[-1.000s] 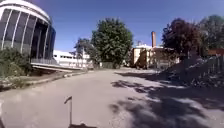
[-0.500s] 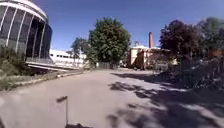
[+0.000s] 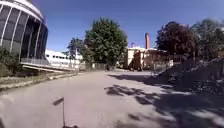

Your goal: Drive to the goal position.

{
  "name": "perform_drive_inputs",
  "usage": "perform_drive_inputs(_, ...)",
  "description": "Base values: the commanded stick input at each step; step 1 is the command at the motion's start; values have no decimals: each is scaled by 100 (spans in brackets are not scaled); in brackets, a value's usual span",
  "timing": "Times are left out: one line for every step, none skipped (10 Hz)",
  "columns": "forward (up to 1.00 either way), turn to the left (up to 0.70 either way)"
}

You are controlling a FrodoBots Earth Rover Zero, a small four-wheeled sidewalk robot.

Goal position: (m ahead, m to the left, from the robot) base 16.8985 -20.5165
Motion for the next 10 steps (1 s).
perform_drive_inputs(60,-15)
perform_drive_inputs(60,-15)
perform_drive_inputs(60,-15)
perform_drive_inputs(60,-15)
perform_drive_inputs(60,-15)
perform_drive_inputs(60,-10)
perform_drive_inputs(60,-2)
perform_drive_inputs(60,0)
perform_drive_inputs(60,0)
perform_drive_inputs(60,0)
